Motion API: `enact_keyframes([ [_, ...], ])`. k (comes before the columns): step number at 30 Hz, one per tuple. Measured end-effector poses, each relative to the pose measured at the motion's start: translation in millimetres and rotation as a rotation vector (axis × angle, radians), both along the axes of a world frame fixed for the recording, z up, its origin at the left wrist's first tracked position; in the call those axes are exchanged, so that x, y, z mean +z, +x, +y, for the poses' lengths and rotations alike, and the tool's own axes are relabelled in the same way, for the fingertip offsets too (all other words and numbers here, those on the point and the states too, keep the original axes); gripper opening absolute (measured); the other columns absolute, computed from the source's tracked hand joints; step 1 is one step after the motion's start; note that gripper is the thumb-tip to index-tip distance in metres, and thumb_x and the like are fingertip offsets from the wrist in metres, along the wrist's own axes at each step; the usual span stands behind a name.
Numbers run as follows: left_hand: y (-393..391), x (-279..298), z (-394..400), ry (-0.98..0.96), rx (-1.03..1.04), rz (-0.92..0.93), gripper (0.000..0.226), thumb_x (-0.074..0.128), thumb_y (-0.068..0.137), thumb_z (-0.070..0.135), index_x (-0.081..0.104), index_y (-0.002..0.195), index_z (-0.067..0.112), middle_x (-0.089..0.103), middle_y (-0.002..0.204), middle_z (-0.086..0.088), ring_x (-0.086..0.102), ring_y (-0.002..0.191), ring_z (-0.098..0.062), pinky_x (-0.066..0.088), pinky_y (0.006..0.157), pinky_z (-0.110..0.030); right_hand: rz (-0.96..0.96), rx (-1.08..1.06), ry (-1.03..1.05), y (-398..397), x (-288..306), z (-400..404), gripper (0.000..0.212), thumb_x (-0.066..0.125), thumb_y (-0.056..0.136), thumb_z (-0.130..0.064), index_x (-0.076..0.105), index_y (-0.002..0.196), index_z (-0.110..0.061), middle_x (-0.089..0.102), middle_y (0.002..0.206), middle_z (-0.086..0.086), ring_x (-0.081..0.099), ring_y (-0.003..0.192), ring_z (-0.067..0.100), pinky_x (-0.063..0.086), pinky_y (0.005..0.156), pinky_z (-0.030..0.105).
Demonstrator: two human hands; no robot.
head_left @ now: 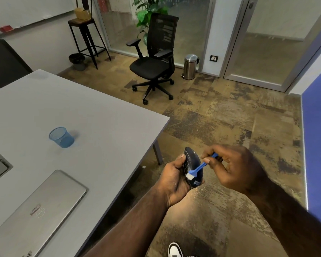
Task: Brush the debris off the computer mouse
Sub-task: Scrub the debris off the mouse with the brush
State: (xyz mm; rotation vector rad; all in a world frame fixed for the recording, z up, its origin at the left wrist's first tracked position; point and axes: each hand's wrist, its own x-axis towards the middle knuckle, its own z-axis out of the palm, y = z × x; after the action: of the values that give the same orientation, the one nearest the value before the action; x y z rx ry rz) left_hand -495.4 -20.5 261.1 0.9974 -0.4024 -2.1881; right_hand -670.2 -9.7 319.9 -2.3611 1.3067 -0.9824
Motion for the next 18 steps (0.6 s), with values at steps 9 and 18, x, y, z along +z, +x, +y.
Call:
enact_keyframes([
  [9, 5, -3, -1, 0.040, 0.020, 0.027, 0.049, 0.035, 0.101, 0.042, 0.067, 0.112, 0.007, 0.068, 0.094, -0.017, 0.063, 0.085, -0.031, 0.052, 0.080, -0.045, -0.051, -0.149, -0.057, -7, -2, -4, 0.012, 0.058, 0.093, -0.024, 0.068, 0.097, -0.020, 0.068, 0.077, -0.014, 0.067, 0.062, 0.008, 0.056, 0.048, 0.032],
  [18, 8, 1, 1, 0.045, 0.012, 0.036, 0.048, 0.036, 0.099, 0.040, 0.067, 0.112, 0.005, 0.068, 0.098, -0.019, 0.064, 0.087, -0.033, 0.052, 0.079, -0.045, -0.099, -0.240, -0.028, -6, -5, -16, 0.007, 0.056, 0.093, -0.028, 0.062, 0.096, -0.029, 0.069, 0.070, -0.004, 0.068, 0.055, 0.018, 0.053, 0.043, 0.039],
])
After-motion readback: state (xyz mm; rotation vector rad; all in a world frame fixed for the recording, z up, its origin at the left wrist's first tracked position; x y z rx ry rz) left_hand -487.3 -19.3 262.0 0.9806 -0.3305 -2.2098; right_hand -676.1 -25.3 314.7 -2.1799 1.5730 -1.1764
